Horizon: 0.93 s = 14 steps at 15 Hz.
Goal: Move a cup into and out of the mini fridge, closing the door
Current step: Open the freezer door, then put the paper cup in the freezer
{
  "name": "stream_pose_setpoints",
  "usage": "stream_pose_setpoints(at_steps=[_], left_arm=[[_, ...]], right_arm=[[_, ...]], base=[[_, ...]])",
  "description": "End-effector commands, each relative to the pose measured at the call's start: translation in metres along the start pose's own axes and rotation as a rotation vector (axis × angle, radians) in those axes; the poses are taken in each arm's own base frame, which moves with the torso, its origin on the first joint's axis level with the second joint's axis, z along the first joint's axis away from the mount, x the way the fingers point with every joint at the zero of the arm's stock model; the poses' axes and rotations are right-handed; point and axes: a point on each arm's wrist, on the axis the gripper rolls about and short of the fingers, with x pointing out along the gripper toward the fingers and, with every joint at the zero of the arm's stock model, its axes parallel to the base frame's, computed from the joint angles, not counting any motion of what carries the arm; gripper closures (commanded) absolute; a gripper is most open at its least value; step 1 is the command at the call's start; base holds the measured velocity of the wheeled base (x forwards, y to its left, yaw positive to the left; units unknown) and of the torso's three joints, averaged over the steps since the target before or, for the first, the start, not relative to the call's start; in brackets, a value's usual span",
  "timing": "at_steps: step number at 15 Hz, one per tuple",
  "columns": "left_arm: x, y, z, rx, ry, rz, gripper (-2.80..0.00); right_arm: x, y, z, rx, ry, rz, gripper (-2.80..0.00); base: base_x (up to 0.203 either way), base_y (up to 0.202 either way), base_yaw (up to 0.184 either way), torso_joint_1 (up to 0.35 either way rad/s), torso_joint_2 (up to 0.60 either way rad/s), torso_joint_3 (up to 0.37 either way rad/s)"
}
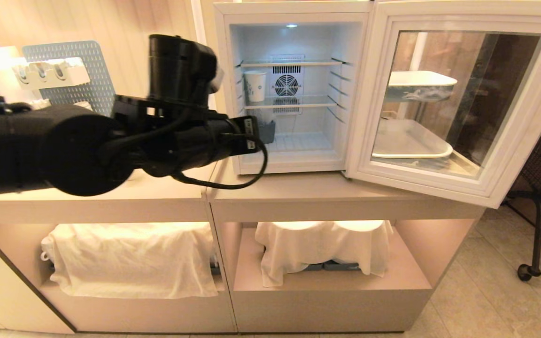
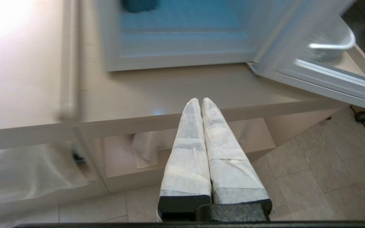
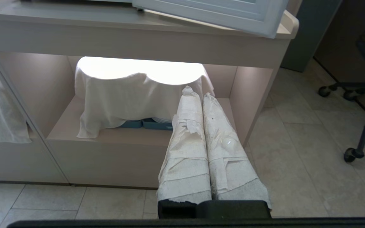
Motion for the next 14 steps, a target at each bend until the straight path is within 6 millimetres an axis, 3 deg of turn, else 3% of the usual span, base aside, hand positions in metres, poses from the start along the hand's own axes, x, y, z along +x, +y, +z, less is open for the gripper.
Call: stream_pose_setpoints(at_steps=[1,3,5,6,8,11,14], left_arm=[[-0.037,0.034,0.02,-0.029,-0.051,0.007,0.0],[-0.067,0.076,0.022,-0.023,-0.044,0.032,0.0],[-0.107,0.117,0.008,0.038,-0.008,0.068,0.0],[-0.129,0.128,-0.002,0.072,0.006,0.065,0.0],[-0.177,0.136,-0.032,0.108,0.034,0.063,0.0],[-0.237,0.131,-0.09,0.133,0.031,0.076,0.0],[-0.276,0.128,-0.15,0.184,0.018,0.089,0.0]], right_arm=[[0.001,0.001,-0.005,-0.001,0.018,0.004,0.0],[0.001,0.001,-0.005,-0.001,0.018,0.004,0.0],[0.001,0.001,-0.005,-0.001,0.018,0.002,0.0],[0.001,0.001,-0.005,-0.001,0.018,0.003,0.0],[0.001,0.001,-0.005,0.0,0.018,0.002,0.0],[0.001,0.001,-0.005,0.0,0.018,0.003,0.0],[0.001,0.001,-0.005,-0.001,0.018,0.002,0.0]], base=[[0.0,0.0,0.0,0.0,0.0,0.0],[0.0,0.0,0.0,0.0,0.0,0.0],[0.0,0.0,0.0,0.0,0.0,0.0],[0.0,0.0,0.0,0.0,0.0,0.0],[0.0,0.0,0.0,0.0,0.0,0.0],[0.0,0.0,0.0,0.0,0.0,0.0],[0.0,0.0,0.0,0.0,0.0,0.0]])
